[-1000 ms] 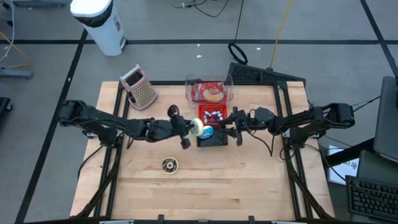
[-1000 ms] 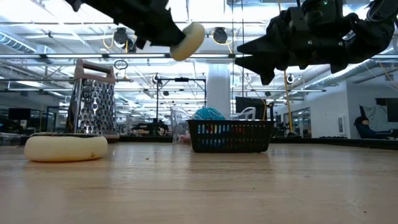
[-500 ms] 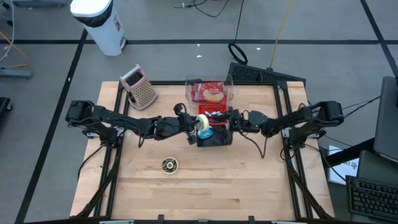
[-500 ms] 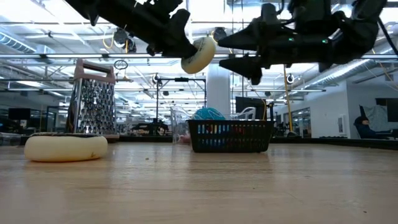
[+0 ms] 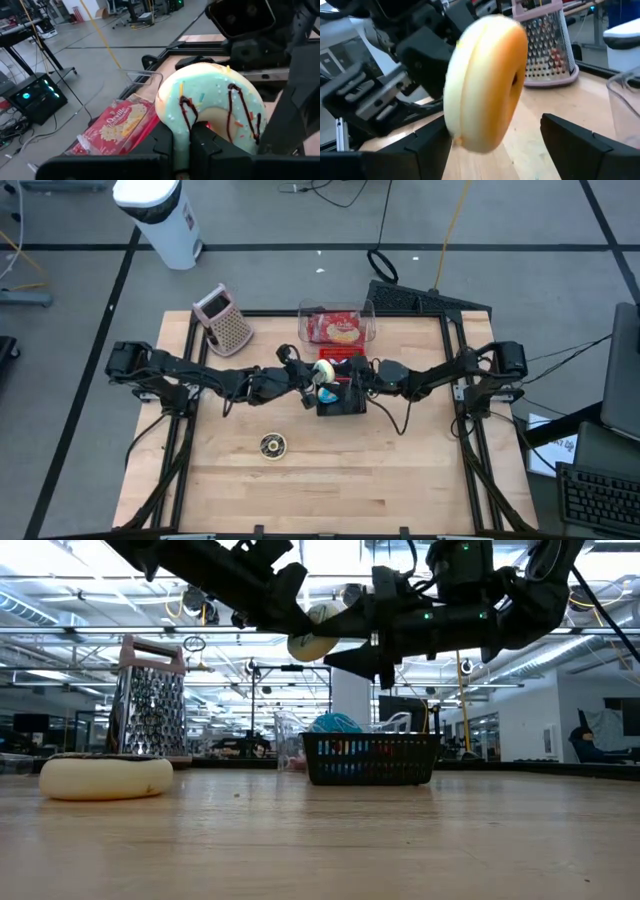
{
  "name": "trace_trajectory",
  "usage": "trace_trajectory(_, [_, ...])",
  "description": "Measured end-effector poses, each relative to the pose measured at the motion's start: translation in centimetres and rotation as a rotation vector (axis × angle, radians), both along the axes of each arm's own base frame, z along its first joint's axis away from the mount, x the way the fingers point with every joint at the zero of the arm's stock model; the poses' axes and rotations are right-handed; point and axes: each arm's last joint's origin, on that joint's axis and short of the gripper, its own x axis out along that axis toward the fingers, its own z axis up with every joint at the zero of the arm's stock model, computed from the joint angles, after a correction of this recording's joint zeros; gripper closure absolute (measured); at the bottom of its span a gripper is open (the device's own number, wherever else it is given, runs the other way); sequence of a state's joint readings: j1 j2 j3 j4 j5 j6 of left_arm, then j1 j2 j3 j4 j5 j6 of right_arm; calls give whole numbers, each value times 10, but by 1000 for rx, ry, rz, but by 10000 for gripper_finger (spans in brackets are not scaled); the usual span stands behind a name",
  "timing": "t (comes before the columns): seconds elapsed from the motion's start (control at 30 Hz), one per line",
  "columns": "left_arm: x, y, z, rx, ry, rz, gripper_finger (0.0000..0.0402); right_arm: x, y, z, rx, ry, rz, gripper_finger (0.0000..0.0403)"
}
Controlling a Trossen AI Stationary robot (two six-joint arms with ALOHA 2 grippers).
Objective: Pick & Place Food Item
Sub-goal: Put the green doughnut into the black bin
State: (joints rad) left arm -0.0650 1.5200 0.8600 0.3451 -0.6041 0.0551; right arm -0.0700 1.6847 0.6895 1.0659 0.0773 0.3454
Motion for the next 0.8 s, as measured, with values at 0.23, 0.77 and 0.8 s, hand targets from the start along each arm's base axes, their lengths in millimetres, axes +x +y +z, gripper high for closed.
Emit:
trace_trajectory(0.23, [0,0,0,-4,0,2,371,0,0,2,9,-11,0,169])
trace_trajectory(0.77, [-1,-7,1,-69,-41,-14,322,0,0,3,-10,-16,6,351])
trace_trajectory(0.8, [-1,-9,2,-74,-44,-25,305,0,0,3,-24,-9,8,359])
